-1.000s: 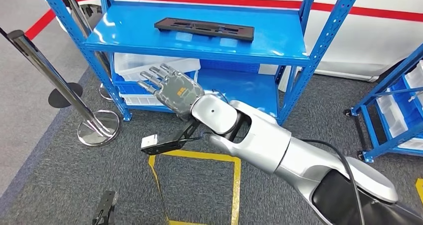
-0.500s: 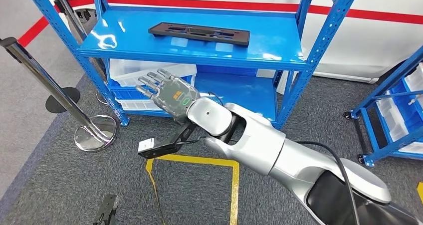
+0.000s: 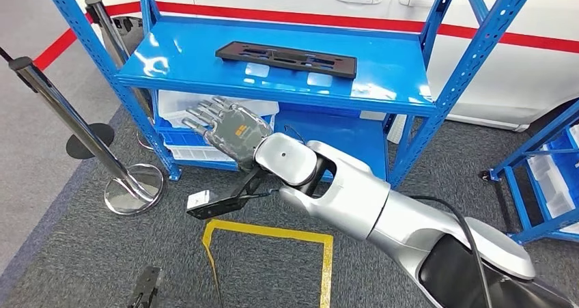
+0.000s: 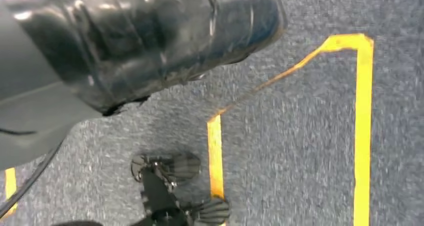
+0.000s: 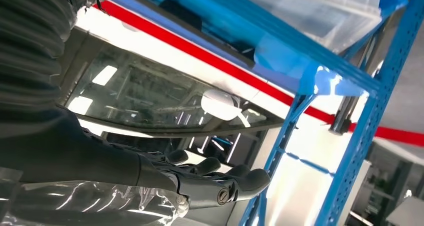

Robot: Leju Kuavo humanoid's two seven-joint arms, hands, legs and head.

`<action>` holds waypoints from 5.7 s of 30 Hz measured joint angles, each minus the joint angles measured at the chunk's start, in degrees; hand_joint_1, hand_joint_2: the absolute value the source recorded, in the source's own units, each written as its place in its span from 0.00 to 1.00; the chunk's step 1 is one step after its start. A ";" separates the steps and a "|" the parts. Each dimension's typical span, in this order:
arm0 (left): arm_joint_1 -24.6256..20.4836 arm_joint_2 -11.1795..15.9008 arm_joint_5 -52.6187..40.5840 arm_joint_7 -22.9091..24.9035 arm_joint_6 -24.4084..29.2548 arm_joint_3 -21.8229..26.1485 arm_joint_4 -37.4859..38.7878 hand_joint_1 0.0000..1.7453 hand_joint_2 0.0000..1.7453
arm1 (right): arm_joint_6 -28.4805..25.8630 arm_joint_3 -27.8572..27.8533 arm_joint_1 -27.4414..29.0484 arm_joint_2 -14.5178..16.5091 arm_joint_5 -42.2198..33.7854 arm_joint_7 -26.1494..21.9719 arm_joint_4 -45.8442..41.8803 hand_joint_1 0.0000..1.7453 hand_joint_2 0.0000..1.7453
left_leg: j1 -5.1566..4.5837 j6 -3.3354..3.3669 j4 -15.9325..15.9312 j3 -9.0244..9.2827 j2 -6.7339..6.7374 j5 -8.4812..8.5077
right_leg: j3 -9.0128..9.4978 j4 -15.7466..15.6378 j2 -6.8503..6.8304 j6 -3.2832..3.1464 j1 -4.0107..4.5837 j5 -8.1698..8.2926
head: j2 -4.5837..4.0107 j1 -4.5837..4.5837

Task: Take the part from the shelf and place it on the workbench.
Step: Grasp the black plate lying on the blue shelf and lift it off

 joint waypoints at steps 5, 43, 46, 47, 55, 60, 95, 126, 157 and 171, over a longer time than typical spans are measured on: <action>-0.02 -0.08 0.18 -0.04 -0.11 -0.26 0.01 0.00 0.00 | 1.02 0.00 -0.24 0.18 0.79 0.68 0.03 0.00 1.00 | 0.11 -1.49 3.61 -0.72 0.14 -0.02 | 3.09 -2.30 0.19 -1.77 -0.04 -1.22 | 0.00 -0.09; 0.88 0.34 2.87 -1.25 -0.26 -0.78 0.36 0.00 0.00 | 7.21 1.31 -1.47 1.43 -2.29 7.31 10.56 0.00 1.00 | 0.89 -3.05 8.71 -8.68 0.58 0.49 | 2.86 -1.41 0.69 -2.06 -0.32 -1.98 | 0.00 -0.24; 0.82 0.34 2.96 -1.23 -0.18 -0.79 0.37 0.00 0.00 | 7.21 1.31 -1.47 1.42 -2.24 7.34 11.70 0.00 1.00 | 0.62 -2.45 1.30 -6.28 0.67 3.65 | 2.81 -0.81 0.71 -1.26 -0.35 -2.64 | 0.00 -0.29; 0.87 0.34 2.96 -1.20 -0.15 -0.79 0.38 0.00 0.00 | 7.22 1.31 -1.43 1.42 -2.23 7.36 12.02 0.00 1.00 | 0.41 -1.98 1.18 -6.23 0.64 3.38 | 2.74 -0.81 0.72 -0.98 -0.31 -2.72 | 0.00 -0.31; 0.93 0.32 3.29 -1.13 -0.03 -0.79 0.42 0.00 0.00 | 9.58 1.26 -1.56 1.12 -2.68 11.65 14.70 0.00 1.00 | 0.47 0.23 0.54 -4.64 0.73 3.62 | -4.36 14.78 0.39 0.56 -0.42 -10.08 | 0.00 -0.15; 1.14 0.32 3.07 -1.16 -0.82 -0.80 0.44 0.00 0.00 | 10.51 0.92 -1.87 0.59 -3.37 14.10 17.65 0.00 1.00 | 0.10 0.00 0.75 -4.22 0.52 3.10 | 1.23 2.63 0.34 -0.63 -0.07 -3.39 | 0.00 -0.17; 2.48 0.75 1.78 -1.56 -1.60 -3.55 0.78 0.00 0.00 | 9.10 -1.45 -3.14 -2.15 -6.52 19.37 28.58 0.00 1.00 | 0.28 -1.40 -0.28 0.61 0.65 -1.24 | 2.00 -1.08 0.38 -0.90 0.02 -1.84 | 0.00 -0.41; 2.68 0.66 3.63 2.07 1.49 -4.55 1.13 0.00 0.00 | 27.49 -1.84 -1.22 -1.04 -13.93 19.74 29.77 0.72 1.00 | 0.28 -1.65 0.53 -2.65 0.50 1.79 | 3.77 -0.50 0.43 -0.41 -0.65 -3.49 | 0.00 -0.42; 1.87 1.19 5.33 -5.17 -3.96 -4.88 1.14 0.00 1.00 | 7.40 -1.86 -2.91 -1.05 -16.52 14.62 27.70 1.00 1.00 | 0.12 -1.58 0.93 -4.44 0.76 2.97 | 3.75 -0.04 0.39 -0.63 -0.60 -4.11 | 0.00 -0.31; 2.31 1.60 9.43 -5.20 1.14 -4.89 1.31 0.00 1.00 | -3.35 -4.25 -7.05 -4.11 -16.77 19.25 9.37 1.00 1.00 | -0.81 -0.07 0.97 -5.77 0.85 4.11 | 4.42 -0.28 0.67 -1.39 0.35 -4.88 | 0.00 -0.63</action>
